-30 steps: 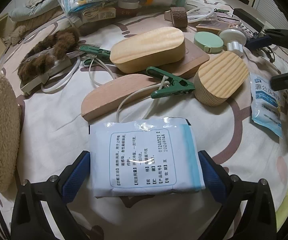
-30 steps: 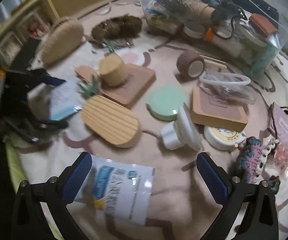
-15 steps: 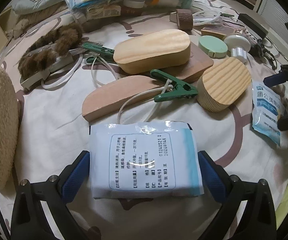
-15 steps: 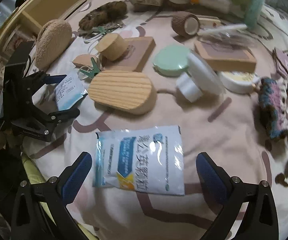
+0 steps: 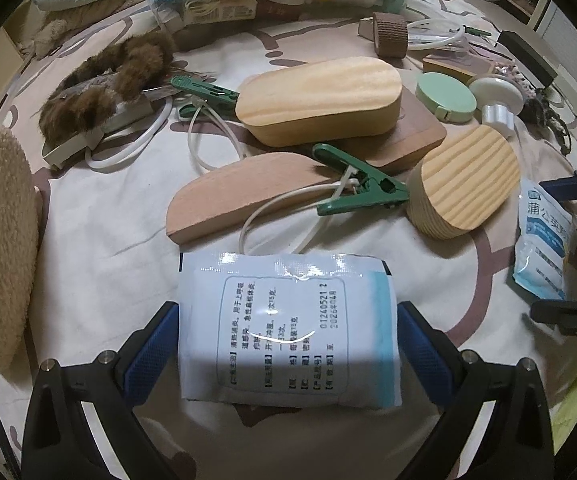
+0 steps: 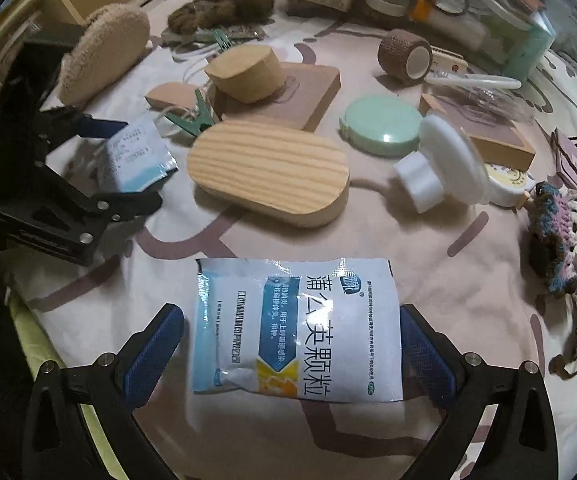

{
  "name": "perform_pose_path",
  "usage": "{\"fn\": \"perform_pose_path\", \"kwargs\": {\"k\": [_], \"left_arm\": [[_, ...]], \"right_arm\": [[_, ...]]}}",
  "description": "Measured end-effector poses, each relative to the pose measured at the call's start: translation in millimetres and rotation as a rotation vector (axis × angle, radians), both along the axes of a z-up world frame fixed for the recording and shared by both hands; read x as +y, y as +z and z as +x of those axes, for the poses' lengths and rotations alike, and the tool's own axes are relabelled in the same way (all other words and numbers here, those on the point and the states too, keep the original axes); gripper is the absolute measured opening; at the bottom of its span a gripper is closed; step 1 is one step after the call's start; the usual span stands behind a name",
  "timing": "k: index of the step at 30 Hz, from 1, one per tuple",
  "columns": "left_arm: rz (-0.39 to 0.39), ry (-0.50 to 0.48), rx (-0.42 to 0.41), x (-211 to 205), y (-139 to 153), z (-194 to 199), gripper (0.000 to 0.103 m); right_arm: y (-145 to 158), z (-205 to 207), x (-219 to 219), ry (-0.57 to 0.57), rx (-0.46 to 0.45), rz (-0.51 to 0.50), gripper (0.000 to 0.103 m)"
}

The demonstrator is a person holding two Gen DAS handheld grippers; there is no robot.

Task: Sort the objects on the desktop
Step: 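Close the left tool on the white sachet while the right tool closes on the blue-white sachet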

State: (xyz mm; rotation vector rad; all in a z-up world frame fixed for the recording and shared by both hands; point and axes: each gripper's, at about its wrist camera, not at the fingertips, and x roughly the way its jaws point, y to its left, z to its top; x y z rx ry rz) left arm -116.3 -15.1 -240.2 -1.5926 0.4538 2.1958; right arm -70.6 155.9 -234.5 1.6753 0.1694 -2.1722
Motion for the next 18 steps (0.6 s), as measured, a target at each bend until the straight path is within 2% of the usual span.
{"fn": "perform_pose_path", "kwargs": {"k": [3, 9, 14, 18], "left_arm": [[-0.011, -0.001, 0.004, 1.1, 0.2, -0.2, 0.103], [-0.09, -0.055, 0.057, 13.7, 2.0, 3.6, 0.103], [-0.055, -0.004, -0.028, 4.3, 0.1, -5.7, 0.103], [-0.075, -0.001, -0.05, 3.2, 0.5, -5.4, 0.103]], "right_arm": [[-5.2, 0.9, -4.6, 0.01, 0.01, 0.04, 0.103], [-10.9, 1.0, -12.6, 0.011, 0.016, 0.112, 0.103], [-13.9, -4.1, -10.9, -0.002, -0.01, 0.117, 0.103], [-14.7, -2.4, -7.9, -0.01, 0.009, 0.111, 0.103]]}}
